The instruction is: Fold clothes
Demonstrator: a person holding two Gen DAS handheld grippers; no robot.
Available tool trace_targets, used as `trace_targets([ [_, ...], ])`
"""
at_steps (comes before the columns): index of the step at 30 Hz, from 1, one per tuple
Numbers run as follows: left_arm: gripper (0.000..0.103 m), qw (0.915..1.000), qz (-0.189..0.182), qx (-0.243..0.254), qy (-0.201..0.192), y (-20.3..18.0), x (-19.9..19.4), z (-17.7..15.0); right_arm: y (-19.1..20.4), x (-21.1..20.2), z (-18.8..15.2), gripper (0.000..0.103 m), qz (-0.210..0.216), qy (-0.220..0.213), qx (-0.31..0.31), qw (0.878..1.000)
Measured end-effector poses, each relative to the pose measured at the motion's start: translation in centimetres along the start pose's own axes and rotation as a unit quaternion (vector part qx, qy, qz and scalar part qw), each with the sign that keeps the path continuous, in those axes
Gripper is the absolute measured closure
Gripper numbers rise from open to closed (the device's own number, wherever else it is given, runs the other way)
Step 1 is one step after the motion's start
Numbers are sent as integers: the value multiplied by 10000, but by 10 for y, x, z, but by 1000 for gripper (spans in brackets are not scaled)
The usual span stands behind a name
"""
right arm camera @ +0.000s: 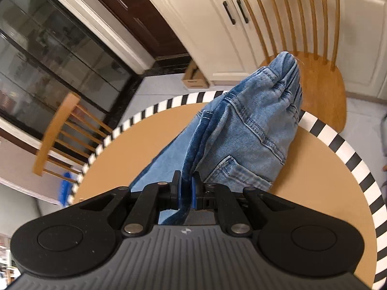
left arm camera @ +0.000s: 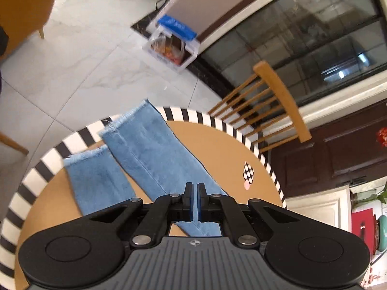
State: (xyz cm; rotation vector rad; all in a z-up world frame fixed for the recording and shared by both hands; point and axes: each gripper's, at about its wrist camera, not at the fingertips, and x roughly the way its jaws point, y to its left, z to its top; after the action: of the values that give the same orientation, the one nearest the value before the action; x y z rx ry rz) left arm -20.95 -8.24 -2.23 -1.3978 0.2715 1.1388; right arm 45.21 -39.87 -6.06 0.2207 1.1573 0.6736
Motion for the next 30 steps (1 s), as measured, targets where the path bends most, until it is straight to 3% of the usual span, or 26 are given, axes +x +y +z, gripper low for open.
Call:
trace_targets([
  [3,100,9960,-55,45,893,7,25,-1,9,8,-6,95,-95,15,-48,9999],
  [6,98,9830,94,160,1827,16,53,-11,6,11,-9,95,-69,28,101,9999],
  [10,82,9680,475,247,2452,21,83,-21,-7,17,-11,95,-102,80,230,9997],
  [12,71,9642,614,324,2560,14,92,-24,-14,20,-13,95,-117,111,300,9994],
  [15,63,9619,823,362,2583,0,101,-25,-25,21,-15,95,-35,119,375,9992],
  [25,45,9532,1906,65,2348,-34,124,-35,-48,8,-18,95,361,159,346,9986],
  [28,33,9421,2299,-62,2440,-38,134,-38,-59,3,-20,94,489,157,408,9978],
  [30,33,9354,2539,-139,2458,-40,140,-40,-65,0,-21,94,547,146,399,9976],
])
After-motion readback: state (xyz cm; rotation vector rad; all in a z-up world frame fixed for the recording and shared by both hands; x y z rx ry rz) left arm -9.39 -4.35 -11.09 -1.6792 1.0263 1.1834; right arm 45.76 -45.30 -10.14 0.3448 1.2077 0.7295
